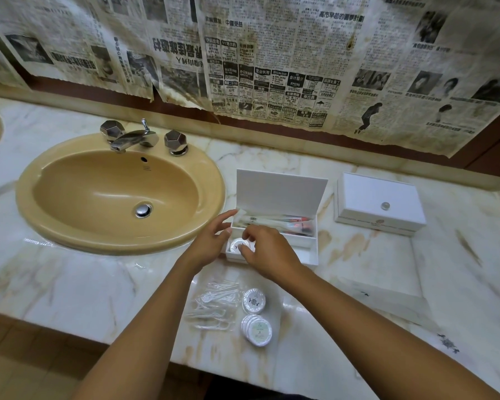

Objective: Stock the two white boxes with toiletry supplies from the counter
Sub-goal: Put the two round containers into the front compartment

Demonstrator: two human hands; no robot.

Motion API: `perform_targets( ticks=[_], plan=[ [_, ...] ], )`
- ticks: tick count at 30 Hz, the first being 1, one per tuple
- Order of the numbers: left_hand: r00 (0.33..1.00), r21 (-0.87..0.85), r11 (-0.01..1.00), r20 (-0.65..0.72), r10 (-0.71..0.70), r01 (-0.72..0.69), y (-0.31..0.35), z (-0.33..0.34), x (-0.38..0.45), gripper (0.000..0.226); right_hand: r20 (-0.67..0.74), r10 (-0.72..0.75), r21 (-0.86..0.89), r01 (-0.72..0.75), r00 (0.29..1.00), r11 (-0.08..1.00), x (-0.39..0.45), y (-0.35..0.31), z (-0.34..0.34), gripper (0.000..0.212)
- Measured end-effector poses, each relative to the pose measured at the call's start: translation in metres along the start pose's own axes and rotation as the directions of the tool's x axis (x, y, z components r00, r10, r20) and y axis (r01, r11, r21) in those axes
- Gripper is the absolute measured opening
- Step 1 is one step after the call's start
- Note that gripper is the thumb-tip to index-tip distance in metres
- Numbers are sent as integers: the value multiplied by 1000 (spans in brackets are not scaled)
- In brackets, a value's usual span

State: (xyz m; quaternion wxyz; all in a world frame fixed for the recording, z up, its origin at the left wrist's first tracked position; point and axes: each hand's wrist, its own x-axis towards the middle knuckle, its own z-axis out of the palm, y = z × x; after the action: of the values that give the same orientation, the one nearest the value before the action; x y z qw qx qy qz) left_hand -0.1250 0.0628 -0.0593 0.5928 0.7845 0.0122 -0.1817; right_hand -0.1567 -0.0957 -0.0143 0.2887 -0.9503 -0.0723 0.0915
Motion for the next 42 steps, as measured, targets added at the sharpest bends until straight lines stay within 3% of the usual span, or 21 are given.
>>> perform_targets(
  ticks=[5,11,21,26,30,34,38,42],
  plan=[
    [1000,-19,1000,-10,-25,24,-5,-1,3,44,98,-131,-55,137,987,989,-23,-5,-10,24],
    [999,7,1000,-11,-30,30,-3,0,2,44,314,-93,-196,160,945,967,-41,9,6,34],
    [997,-3,998,-20,-68,68,-4,1,2,43,352,-41,-322,162,935,933,-43,18,28,50],
    [998,-2,998,-21,-67,66,-4,1,2,43,374,-11,-319,140,927,937,-39,17,33,44],
    [998,3,998,-23,-57,57,-5,1,3,42,371,-13,-312,138,928,940,-38,14,33,30],
    [999,1,999,-23,-38,38,-7,0,4,43,326,-55,-262,146,944,954,-34,5,21,33],
    [999,-29,999,-17,-27,26,-8,-1,4,44,163,-123,-184,153,979,971,-24,-12,-3,40],
    [1000,-59,998,-2,-29,29,-7,-1,4,46,-3,-98,-143,97,995,985,-8,-17,-15,37]
  ],
)
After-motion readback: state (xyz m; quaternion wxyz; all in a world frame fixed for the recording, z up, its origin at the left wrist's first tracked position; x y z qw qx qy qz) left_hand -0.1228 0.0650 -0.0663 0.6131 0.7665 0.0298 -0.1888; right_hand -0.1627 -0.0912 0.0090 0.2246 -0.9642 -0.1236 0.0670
